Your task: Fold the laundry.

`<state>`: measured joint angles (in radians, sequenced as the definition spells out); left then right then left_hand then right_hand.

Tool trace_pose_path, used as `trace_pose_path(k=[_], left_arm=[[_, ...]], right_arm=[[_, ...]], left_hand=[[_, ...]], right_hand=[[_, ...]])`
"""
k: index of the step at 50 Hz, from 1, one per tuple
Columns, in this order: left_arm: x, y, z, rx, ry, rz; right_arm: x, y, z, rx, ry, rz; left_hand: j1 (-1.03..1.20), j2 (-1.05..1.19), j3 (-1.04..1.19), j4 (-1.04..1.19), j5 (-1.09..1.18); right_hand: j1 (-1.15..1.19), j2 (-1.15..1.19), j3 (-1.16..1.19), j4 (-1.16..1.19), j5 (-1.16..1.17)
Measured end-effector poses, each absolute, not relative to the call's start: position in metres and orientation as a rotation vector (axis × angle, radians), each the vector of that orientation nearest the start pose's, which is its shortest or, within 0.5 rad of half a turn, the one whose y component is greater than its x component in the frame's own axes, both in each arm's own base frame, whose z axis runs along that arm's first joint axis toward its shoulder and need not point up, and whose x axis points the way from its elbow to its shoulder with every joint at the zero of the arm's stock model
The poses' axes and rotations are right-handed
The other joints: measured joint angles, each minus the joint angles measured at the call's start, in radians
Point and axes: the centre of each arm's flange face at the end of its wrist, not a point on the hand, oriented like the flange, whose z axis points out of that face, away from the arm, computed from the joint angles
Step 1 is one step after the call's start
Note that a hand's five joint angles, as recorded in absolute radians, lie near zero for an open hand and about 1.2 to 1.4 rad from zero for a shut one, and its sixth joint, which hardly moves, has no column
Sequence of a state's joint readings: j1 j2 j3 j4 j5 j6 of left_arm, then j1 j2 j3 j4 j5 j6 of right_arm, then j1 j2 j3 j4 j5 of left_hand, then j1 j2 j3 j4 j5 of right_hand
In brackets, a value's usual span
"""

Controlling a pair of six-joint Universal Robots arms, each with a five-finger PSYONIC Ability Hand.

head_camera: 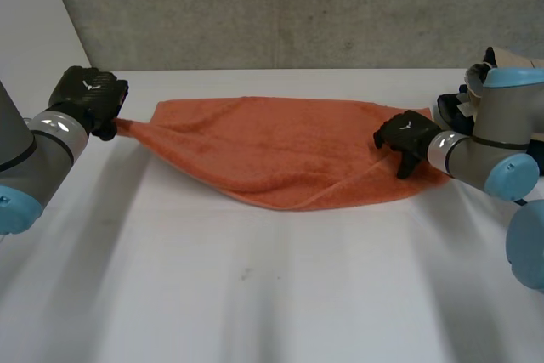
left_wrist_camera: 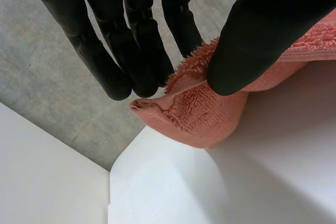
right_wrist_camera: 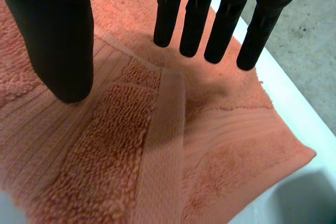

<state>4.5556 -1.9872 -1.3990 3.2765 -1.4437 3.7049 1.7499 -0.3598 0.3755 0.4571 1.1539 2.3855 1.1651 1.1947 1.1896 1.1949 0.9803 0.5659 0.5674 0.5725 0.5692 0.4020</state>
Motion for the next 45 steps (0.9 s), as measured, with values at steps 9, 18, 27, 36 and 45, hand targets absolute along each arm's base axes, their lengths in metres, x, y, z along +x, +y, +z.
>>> trace_pose_path(k=[9,18,27,36,45], left_arm=[[-0.198,-0.361,0.229,0.886,2.025,-1.967],[-0.196,-0.359,0.231,0.884,2.033,-1.959],[-0.189,-0.337,0.231,0.91,2.128,-1.841],[-0.163,-0.283,0.218,1.057,2.34,-1.394],[-0.157,-0.265,0.207,1.256,2.361,-1.165]], right_arm=[[0.243,-0.44,0.117,-1.44,2.199,-1.649],[0.233,-0.437,0.139,-1.408,2.273,-1.658],[0.206,-0.375,0.191,-1.446,2.467,-1.348],[0.162,-0.291,0.207,-1.727,2.567,-0.899],[0.162,-0.276,0.207,-1.741,2.603,-0.909]], left_hand=[[0.0,0.0,0.0,0.0,0.0],[0.0,0.0,0.0,0.0,0.0],[0.0,0.0,0.0,0.0,0.0],[0.0,0.0,0.0,0.0,0.0],[0.0,0.0,0.0,0.0,0.0]], right_hand=[[0.558,0.6,0.593,0.6,0.569],[0.558,0.606,0.612,0.624,0.578],[0.558,0.606,0.613,0.624,0.585],[0.558,0.607,0.613,0.626,0.594],[0.558,0.608,0.617,0.626,0.594]])
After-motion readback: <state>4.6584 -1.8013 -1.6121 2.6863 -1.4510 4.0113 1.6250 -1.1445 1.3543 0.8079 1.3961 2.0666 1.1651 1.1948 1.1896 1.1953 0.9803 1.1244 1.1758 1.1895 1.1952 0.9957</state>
